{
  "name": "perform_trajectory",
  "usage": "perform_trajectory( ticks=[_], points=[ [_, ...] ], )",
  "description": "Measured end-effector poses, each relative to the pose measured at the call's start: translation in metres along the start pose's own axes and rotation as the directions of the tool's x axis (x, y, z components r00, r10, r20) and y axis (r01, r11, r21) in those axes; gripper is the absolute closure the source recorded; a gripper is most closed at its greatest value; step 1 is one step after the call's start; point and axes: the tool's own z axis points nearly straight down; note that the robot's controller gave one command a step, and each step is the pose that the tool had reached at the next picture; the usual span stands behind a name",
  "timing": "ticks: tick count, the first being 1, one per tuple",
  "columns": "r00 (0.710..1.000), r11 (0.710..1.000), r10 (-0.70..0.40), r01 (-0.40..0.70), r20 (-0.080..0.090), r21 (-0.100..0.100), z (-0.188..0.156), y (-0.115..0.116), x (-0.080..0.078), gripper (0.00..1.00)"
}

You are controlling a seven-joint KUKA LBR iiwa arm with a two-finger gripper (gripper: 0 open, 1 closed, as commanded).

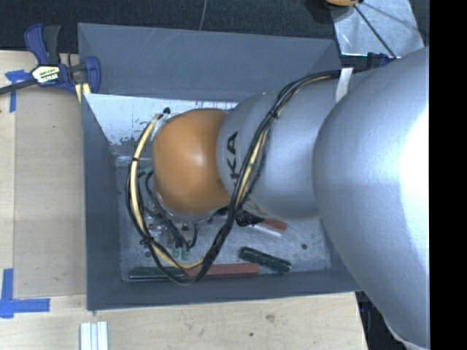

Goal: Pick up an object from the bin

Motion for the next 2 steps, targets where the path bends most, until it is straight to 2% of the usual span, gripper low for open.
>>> perform_trajectory(
  ticks=[1,2],
  points=[
    [0.999,0.999,0.036,-0.036,0.007,-0.002,0.008,-0.041,-0.068,1.0],
    [0.998,0.998,0.059,-0.059,0.002,0.0,0.012,-0.013,-0.024,1.0]
  ],
)
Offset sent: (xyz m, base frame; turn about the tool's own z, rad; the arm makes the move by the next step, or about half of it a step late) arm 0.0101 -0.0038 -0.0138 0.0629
